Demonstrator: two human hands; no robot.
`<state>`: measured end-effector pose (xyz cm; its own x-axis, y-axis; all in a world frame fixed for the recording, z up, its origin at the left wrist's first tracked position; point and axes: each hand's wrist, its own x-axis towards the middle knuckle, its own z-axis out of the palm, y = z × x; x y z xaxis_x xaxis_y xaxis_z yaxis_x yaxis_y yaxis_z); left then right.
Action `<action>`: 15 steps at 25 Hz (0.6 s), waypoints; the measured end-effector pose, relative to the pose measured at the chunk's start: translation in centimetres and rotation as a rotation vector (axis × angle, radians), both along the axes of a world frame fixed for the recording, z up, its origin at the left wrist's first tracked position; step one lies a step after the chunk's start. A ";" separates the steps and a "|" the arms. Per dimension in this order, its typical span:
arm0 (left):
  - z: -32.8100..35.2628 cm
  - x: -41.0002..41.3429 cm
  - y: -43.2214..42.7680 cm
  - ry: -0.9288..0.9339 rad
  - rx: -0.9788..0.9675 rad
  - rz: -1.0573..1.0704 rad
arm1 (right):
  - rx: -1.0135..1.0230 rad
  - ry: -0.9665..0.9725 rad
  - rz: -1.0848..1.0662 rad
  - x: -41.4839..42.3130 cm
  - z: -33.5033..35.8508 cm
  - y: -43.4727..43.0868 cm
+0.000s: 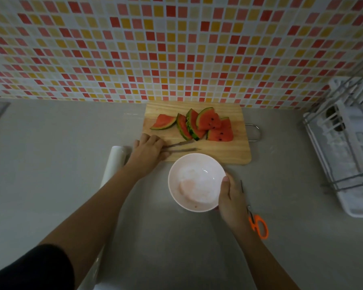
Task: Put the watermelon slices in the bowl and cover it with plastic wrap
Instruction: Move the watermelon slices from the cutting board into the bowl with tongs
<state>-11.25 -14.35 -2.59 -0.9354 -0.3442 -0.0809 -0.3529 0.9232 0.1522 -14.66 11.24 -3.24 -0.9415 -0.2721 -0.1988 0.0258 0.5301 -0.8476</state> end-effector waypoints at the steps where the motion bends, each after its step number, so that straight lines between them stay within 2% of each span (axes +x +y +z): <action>1: 0.2 0.3 -0.2 0.030 0.076 0.038 | -0.003 -0.001 0.004 0.0 0.0 0.0; 5: 3.2 -0.3 -0.5 0.203 0.617 0.172 | -0.003 -0.024 0.031 -0.1 -0.2 0.1; 7: 4.9 -2.0 -0.6 0.221 0.655 0.236 | -0.002 -0.020 0.031 -0.1 -0.3 0.1; 10: 6.3 -5.1 -0.6 0.135 0.635 0.290 | -0.001 -0.034 0.030 0.0 -0.3 0.2; 13: 6.7 -7.8 -0.2 0.070 0.722 0.363 | -0.003 -0.023 0.018 -0.1 -0.3 0.0; 15: 6.4 -9.0 0.1 0.091 0.836 0.438 | -0.007 -0.016 0.011 0.0 -0.2 0.0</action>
<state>-20.26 -14.22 3.80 -0.7514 -0.5298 -0.3933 -0.5966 0.2909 0.7480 -14.70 11.23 -3.48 -0.9350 -0.2843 -0.2120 0.0335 0.5244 -0.8508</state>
